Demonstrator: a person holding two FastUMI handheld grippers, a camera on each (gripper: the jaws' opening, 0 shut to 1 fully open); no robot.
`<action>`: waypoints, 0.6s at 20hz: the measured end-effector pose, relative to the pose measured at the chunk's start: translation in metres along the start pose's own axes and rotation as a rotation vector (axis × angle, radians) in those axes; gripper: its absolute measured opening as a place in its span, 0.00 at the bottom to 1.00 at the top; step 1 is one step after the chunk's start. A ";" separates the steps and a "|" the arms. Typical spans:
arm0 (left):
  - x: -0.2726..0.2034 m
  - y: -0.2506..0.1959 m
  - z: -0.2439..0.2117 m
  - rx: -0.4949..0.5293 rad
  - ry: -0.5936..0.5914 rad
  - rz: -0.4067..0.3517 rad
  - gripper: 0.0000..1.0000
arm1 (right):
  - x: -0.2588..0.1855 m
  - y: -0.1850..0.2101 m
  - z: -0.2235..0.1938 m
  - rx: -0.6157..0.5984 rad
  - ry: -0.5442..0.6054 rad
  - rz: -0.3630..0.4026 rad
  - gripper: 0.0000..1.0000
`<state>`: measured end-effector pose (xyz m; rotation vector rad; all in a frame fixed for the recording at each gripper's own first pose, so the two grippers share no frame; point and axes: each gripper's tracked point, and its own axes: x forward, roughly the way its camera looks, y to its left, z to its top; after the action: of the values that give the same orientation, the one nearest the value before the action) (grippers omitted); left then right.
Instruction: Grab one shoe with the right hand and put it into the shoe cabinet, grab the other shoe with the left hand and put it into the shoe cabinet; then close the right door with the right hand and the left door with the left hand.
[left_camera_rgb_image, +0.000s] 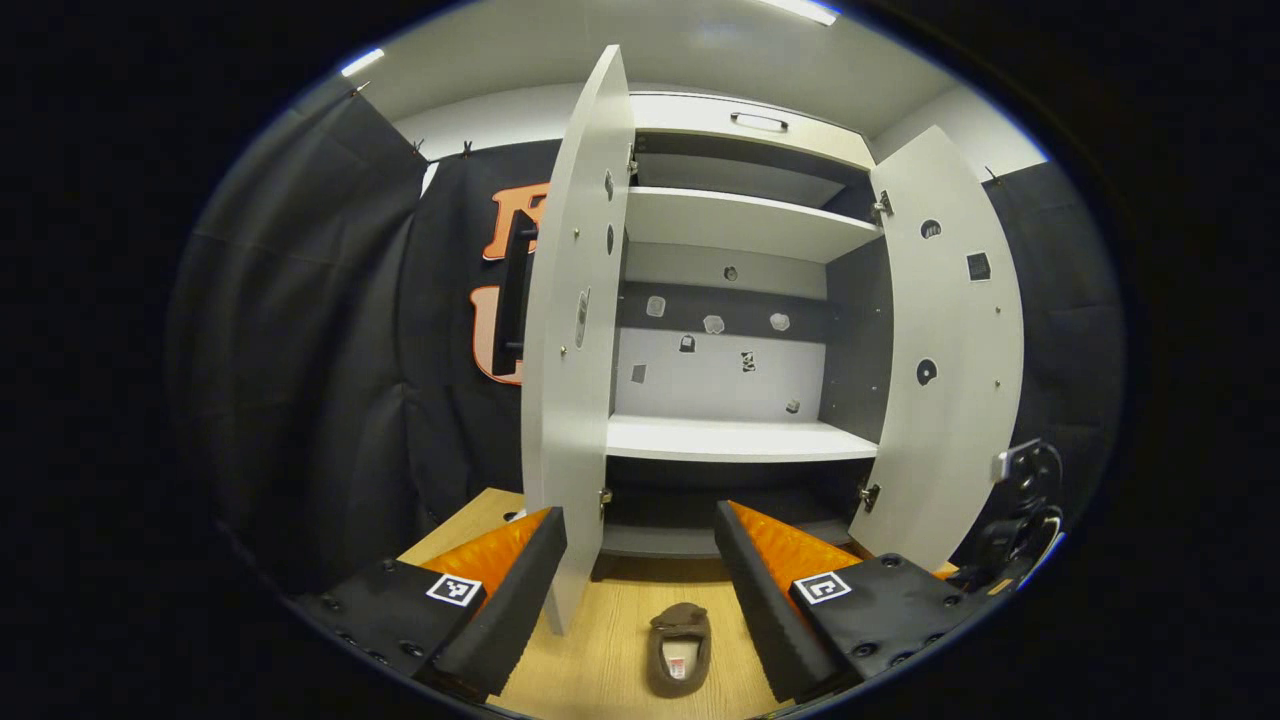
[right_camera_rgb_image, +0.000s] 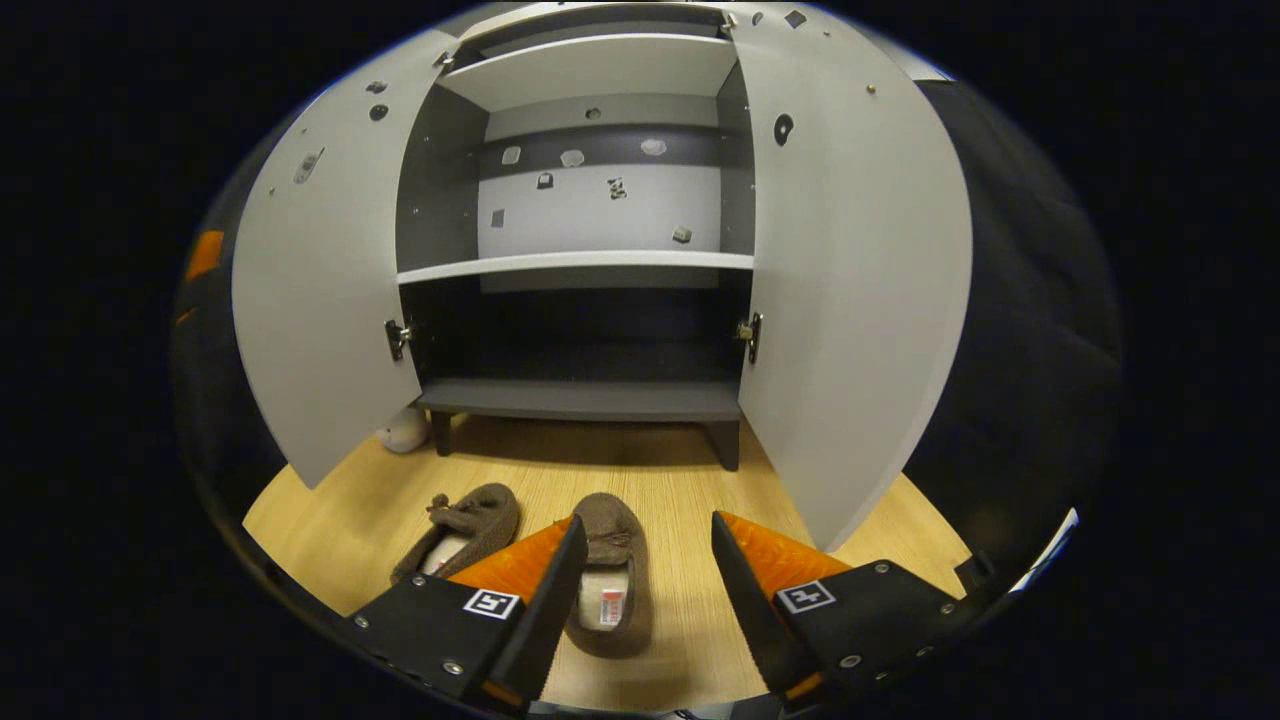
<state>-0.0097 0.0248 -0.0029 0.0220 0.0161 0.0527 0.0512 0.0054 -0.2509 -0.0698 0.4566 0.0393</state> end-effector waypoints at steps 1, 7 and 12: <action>0.000 0.003 -0.001 0.000 0.001 0.007 0.98 | 0.010 0.002 -0.014 0.001 0.036 0.007 0.72; -0.003 0.018 -0.006 0.011 0.014 0.042 0.98 | 0.061 0.006 -0.074 -0.057 0.174 0.008 0.44; -0.006 0.031 -0.010 0.012 0.028 0.069 0.98 | 0.084 0.004 -0.103 -0.074 0.246 -0.019 0.30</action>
<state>-0.0172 0.0553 -0.0123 0.0337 0.0440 0.1219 0.0809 0.0038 -0.3809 -0.1523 0.7007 0.0288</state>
